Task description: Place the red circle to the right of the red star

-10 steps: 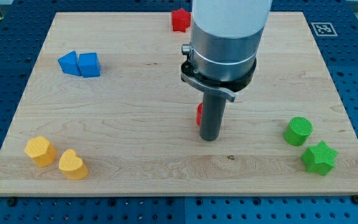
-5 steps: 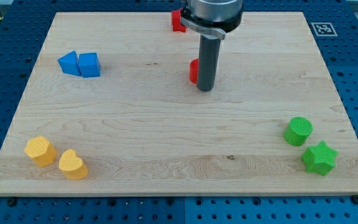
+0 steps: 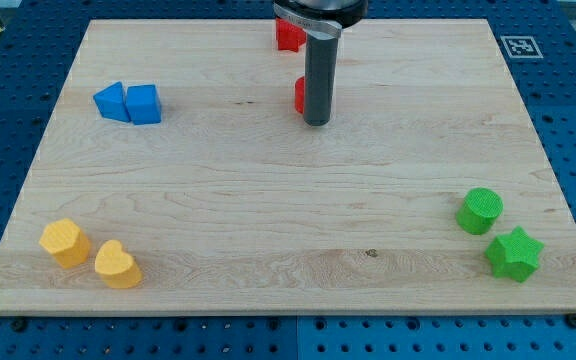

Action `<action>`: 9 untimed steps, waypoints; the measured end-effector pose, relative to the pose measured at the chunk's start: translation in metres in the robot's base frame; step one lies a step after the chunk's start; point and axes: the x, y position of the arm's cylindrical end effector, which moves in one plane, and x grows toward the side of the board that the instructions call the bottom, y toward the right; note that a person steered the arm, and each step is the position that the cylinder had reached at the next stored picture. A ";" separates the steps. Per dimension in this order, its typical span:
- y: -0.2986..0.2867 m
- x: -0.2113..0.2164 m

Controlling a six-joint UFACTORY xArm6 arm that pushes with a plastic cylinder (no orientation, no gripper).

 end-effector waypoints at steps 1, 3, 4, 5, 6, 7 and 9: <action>-0.007 -0.008; -0.017 -0.028; -0.017 -0.041; -0.017 -0.053; -0.017 -0.066; -0.017 -0.080; -0.017 -0.109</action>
